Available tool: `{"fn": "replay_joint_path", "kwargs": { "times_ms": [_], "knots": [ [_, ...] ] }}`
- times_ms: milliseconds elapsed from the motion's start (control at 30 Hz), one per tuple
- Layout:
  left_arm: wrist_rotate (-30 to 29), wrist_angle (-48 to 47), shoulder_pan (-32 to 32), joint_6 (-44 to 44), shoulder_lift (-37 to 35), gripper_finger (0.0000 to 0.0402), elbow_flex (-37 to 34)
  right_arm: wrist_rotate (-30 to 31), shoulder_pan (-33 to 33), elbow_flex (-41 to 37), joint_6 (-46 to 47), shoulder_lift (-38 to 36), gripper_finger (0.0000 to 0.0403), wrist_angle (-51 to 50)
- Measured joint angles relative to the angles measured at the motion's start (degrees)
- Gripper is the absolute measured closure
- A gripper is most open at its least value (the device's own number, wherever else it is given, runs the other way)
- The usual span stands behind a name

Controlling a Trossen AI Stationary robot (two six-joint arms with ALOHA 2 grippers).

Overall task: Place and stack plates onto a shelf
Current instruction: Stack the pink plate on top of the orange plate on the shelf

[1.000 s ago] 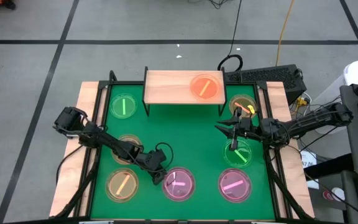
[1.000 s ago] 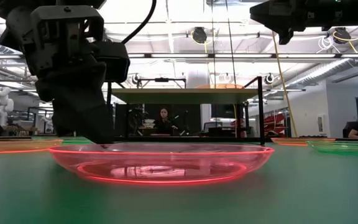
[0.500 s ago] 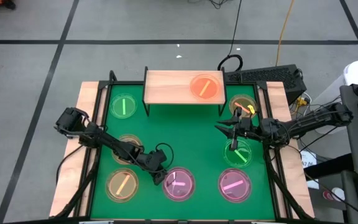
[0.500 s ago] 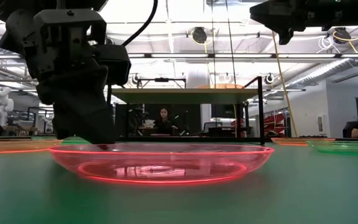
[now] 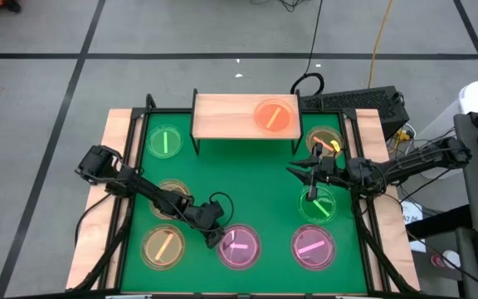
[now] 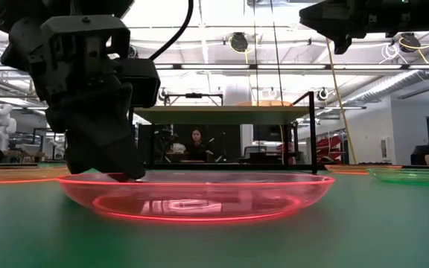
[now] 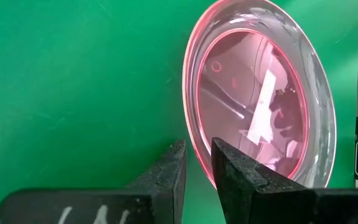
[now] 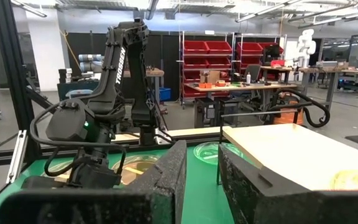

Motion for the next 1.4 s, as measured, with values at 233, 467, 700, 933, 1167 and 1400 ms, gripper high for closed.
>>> {"fn": "replay_joint_path", "kwargs": {
  "times_ms": [233, 467, 700, 933, 1167, 1400],
  "knots": [
    [0.7, -0.1, 0.0, -0.2, 0.0, 0.0326, 0.0, 0.0, 0.0, 0.0, 0.0, 0.0, 0.0324, 0.0],
    [1.2, -0.1, 0.1, 0.2, 0.0, 0.0389, 0.0, 0.0, 0.0, 0.0, 0.0, 0.0, 0.0324, 0.0],
    [2.6, 2.3, 0.9, 2.1, -0.1, 0.0394, 0.0, 0.0, 0.0, 0.0, 0.0, 0.0, 0.0324, 0.0],
    [6.7, 8.7, 3.3, 6.6, -2.1, 0.0394, 0.0, 0.0, 0.0, 0.0, 0.0, 0.0, 0.0324, 0.0],
    [11.9, 10.6, 8.9, 12.9, -9.9, 0.0395, 0.5, -0.1, 2.7, 0.0, -3.5, -2.7, 0.0324, 1.3],
    [12.2, 10.3, 19.3, 19.5, -15.9, 0.0395, 4.7, 0.0, 9.4, 0.0, -10.5, -14.8, 0.0324, -6.5]
  ]
}}
